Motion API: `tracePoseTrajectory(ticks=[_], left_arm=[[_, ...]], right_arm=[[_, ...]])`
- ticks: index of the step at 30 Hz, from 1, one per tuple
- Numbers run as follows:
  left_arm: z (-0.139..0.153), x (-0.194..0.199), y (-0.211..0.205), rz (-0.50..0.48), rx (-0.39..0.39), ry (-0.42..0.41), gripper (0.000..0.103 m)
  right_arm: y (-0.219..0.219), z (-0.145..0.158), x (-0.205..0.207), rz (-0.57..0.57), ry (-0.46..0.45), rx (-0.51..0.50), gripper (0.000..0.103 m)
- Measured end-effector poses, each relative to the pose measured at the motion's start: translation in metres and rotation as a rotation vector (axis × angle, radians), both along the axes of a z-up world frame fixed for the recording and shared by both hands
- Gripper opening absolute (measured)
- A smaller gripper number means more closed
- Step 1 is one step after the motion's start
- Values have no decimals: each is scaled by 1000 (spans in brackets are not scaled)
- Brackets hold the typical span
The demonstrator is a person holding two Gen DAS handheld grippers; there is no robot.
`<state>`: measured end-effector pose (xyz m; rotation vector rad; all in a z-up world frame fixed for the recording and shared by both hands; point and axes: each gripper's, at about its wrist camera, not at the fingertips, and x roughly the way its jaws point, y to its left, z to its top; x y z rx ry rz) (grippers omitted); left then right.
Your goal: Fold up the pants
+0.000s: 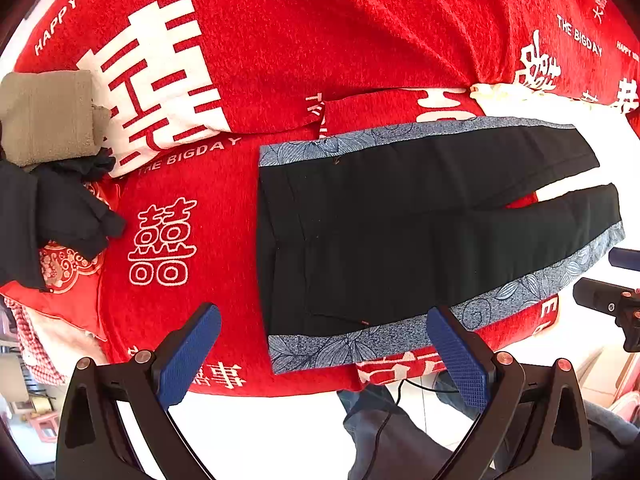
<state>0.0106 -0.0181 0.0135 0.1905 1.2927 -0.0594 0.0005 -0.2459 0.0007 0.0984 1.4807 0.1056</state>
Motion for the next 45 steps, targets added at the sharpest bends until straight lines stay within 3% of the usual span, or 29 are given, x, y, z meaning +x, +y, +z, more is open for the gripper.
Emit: tracePoseTrajectory(ticks=[6, 14, 19, 25, 28, 34, 40, 45], left_arm=[[0, 0, -4, 45, -41, 10, 103], [13, -7, -23, 180, -32, 18, 103], [0, -15, -32, 268, -24, 74, 103], [-23, -21, -29, 250, -8, 104, 103], [-43, -22, -21, 234, -21, 105, 103], [-88, -35, 14, 276, -21, 87, 103], [-138, -62, 70, 430, -150, 106, 103], [-185, -81, 95, 506, -291, 136, 103]], right_arm=[[-19, 0, 4, -1, -7, 50, 103], [-49, 1, 7, 28, 12, 174, 103], [-55, -12, 9, 33, 25, 202, 103], [-55, -30, 6, -9, 20, 245, 103], [-51, -47, 2, -38, 10, 258, 103], [-17, -93, -16, -50, 36, 395, 103], [34, -159, -41, -64, 140, 601, 103], [47, -216, -56, -131, 186, 642, 100]])
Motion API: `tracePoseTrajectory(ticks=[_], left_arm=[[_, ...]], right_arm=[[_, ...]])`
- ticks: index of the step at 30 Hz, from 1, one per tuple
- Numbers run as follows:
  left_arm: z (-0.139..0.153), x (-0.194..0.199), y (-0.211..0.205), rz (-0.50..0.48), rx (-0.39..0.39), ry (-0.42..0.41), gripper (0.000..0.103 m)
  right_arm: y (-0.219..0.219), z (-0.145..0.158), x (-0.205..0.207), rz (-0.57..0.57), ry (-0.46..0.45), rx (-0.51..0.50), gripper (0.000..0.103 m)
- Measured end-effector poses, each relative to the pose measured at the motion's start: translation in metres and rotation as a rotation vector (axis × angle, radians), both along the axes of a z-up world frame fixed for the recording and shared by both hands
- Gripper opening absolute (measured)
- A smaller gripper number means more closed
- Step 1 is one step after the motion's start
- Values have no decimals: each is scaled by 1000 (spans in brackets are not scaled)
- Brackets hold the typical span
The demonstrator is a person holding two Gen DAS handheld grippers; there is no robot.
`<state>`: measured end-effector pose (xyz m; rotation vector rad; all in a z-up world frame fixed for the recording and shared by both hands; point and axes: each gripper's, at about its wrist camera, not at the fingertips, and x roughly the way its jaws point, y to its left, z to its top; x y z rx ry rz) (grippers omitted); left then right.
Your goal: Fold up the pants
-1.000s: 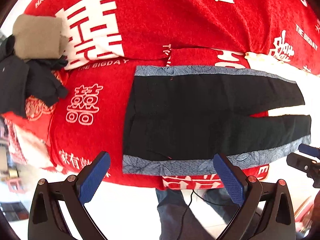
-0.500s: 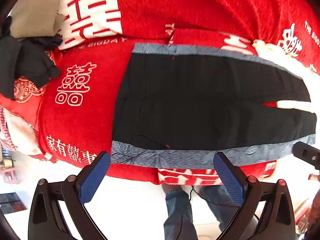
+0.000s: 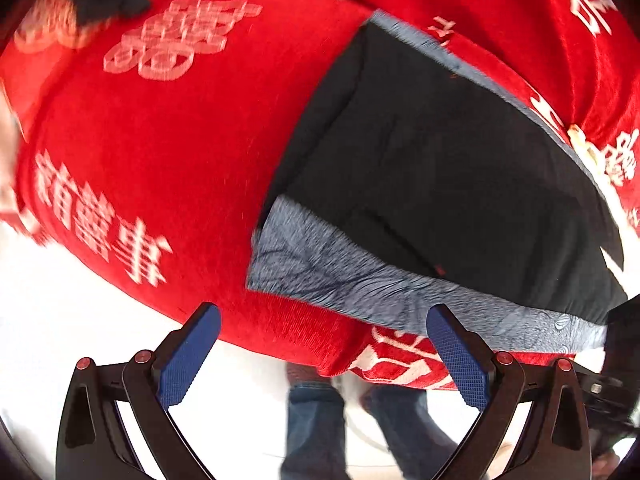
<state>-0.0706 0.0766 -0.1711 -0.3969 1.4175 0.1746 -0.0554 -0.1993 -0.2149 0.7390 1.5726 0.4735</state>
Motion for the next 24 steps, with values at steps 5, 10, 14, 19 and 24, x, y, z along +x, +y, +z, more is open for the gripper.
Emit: tracePoseTrajectory(ticks=[5, 10, 14, 19, 24], left_arm=[[-26, -2, 7, 92, -148, -33, 103], [-36, 22, -3, 117, -207, -72, 103], [-46, 36, -10, 100, -216, -57, 86], [-47, 40, -8, 84, -209, -45, 79], [-47, 44, -7, 55, -204, -35, 61]], right_arm=[[-31, -13, -16, -120, 25, -4, 99], [-80, -4, -23, -261, 5, -19, 93], [-112, -14, -20, -364, 25, 84, 86], [-126, -8, -34, -387, -7, 109, 62], [-151, -19, -44, -509, -13, 158, 61]])
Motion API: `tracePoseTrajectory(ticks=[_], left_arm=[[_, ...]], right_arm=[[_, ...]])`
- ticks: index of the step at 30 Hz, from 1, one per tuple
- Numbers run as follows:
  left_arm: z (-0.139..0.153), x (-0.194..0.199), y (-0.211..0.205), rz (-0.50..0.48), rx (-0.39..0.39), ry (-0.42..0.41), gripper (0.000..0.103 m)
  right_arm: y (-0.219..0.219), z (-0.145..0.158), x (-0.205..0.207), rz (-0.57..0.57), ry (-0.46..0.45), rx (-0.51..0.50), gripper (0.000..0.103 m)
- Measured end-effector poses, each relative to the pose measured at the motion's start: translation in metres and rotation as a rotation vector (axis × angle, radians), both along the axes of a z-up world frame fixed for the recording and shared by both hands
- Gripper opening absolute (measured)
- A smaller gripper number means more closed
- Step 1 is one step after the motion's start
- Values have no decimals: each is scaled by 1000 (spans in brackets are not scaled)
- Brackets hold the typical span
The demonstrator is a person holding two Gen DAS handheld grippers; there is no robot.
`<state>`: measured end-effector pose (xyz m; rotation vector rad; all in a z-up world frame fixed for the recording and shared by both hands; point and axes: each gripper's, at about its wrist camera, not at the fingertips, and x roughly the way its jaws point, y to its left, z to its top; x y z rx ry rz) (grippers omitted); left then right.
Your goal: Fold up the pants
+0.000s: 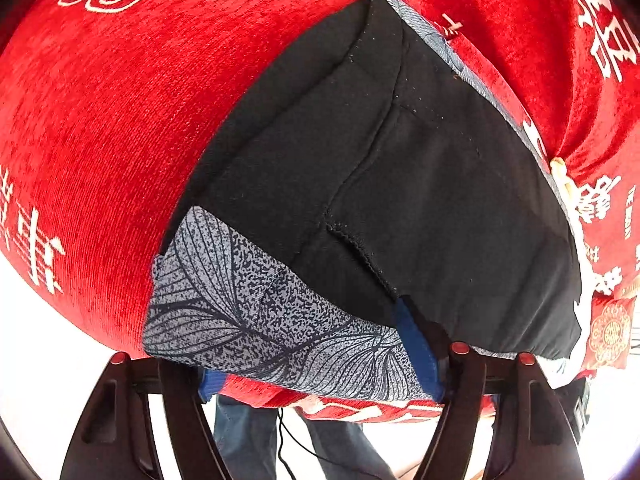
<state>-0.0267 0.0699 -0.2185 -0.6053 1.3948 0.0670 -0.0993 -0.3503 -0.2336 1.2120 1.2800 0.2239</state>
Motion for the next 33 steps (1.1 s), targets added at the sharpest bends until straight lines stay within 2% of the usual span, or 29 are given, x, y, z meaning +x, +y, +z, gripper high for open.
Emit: tracePoseTrajectory(ticks=[1, 2, 3, 4, 9, 13, 16, 20, 23, 24, 25, 26, 27, 30, 31, 33], left_arm=[[1, 1, 0, -21, 1, -3, 48], [1, 0, 1, -30, -8, -6, 41], [0, 1, 3, -36, -33, -11, 30], [1, 2, 5, -40, -72, -14, 25], [36, 9, 3, -105, -35, -77, 23], [69, 22, 14, -73, -44, -124, 23], [93, 43, 14, -57, -43, -174, 24], [116, 89, 4, -43, -13, -245, 24], [125, 137, 0, -17, 47, -281, 33], [122, 156, -1, 2, 81, -286, 49], [120, 175, -2, 26, 157, -290, 80], [118, 185, -2, 44, 214, -294, 89], [108, 205, -3, 64, 295, -305, 91], [73, 243, -5, 68, 368, -243, 91], [64, 245, -3, 75, 380, -230, 91], [37, 260, -2, 84, 431, -146, 91]], right_arm=[[0, 2, 2, -15, -25, 23, 50], [0, 3, 3, -27, -43, 41, 29], [0, 3, 5, -43, -49, 56, 19], [-3, 4, 6, -71, -42, 55, 5], [4, 43, 22, 19, -85, -35, 4], [5, 81, 54, 115, -126, -88, 4], [2, 110, 97, 188, -175, -106, 4], [2, 134, 182, 281, -221, -107, 4], [5, 131, 252, 357, -203, -130, 5], [5, 128, 266, 371, -199, -143, 4], [5, 121, 285, 395, -191, -159, 5], [7, 108, 310, 428, -171, -179, 5], [7, 96, 324, 445, -155, -193, 5], [12, 62, 353, 492, -107, -233, 6], [14, 49, 360, 503, -85, -251, 6], [17, 27, 371, 515, -35, -280, 7]])
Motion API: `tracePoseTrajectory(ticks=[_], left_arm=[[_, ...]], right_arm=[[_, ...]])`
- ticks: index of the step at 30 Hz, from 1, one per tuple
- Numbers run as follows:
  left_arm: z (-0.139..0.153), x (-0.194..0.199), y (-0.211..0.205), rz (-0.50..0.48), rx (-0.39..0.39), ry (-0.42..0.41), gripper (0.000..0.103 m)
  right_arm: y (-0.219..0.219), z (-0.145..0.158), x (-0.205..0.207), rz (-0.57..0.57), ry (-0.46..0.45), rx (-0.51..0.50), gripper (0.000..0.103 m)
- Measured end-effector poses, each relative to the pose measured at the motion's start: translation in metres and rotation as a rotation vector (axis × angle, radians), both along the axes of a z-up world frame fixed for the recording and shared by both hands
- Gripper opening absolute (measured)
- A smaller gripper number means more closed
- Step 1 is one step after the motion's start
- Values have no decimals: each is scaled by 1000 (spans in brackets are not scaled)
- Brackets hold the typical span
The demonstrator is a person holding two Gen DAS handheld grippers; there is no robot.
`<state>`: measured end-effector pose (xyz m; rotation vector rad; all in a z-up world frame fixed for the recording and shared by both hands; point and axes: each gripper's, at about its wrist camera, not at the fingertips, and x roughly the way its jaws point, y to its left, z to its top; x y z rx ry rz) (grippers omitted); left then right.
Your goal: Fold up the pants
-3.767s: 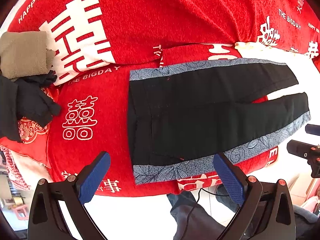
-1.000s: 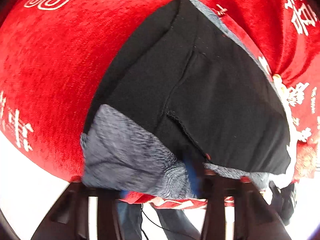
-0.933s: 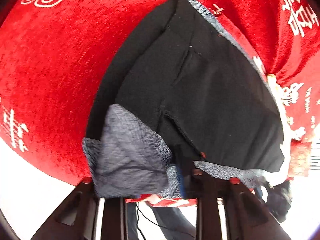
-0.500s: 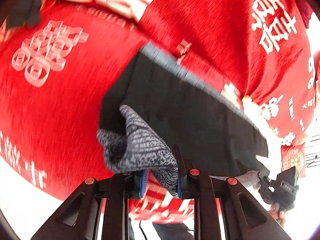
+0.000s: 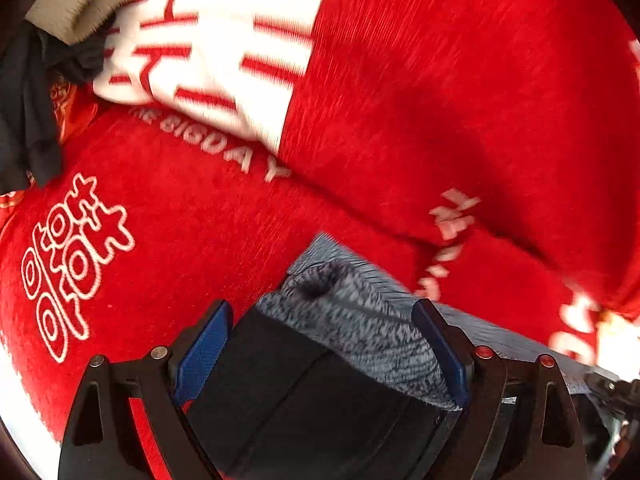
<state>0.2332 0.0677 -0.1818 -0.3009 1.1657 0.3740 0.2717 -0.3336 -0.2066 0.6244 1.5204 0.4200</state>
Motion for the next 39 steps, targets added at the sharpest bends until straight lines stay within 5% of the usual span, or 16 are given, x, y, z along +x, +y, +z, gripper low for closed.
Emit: tracePoseTrajectory(ticks=[3, 5, 6, 9, 11, 15, 17, 18, 21, 24, 26, 31, 39], left_arm=[[-2, -2, 6, 28, 31, 23, 91], [15, -10, 10, 42, 31, -11, 91], [31, -18, 14, 49, 30, -32, 91], [57, -32, 8, 23, 68, -47, 91], [54, -33, -4, -30, 62, -15, 91], [5, -19, -45, -134, 69, 82, 91], [-23, -11, -54, -125, 117, 131, 91], [-32, -9, -56, -113, 119, 151, 91], [-38, -6, -45, -42, 124, 162, 92], [-19, -13, -48, -76, 154, 180, 92], [-3, -20, -60, -141, 178, 173, 92], [27, -54, -129, -350, 147, 173, 92], [15, -83, -262, -623, 9, 157, 92]], right_arm=[[4, 8, 5, 2, 6, -15, 20], [12, 39, -1, 79, -93, -58, 83], [14, 54, -6, 107, -136, -76, 85], [24, 88, -28, 185, -243, -97, 76], [38, 83, -39, 241, -229, -141, 42], [56, 38, -31, 332, -194, -256, 35], [51, 24, -22, 333, -215, -301, 11], [41, 24, -18, 306, -220, -283, 9], [-10, 40, -4, 94, -204, -278, 14], [-51, 60, -11, -26, -185, -186, 24], [-71, 78, -26, -45, -201, -171, 55], [-101, 100, -87, -85, -181, -143, 56], [-171, 103, -224, -351, -78, -188, 56]])
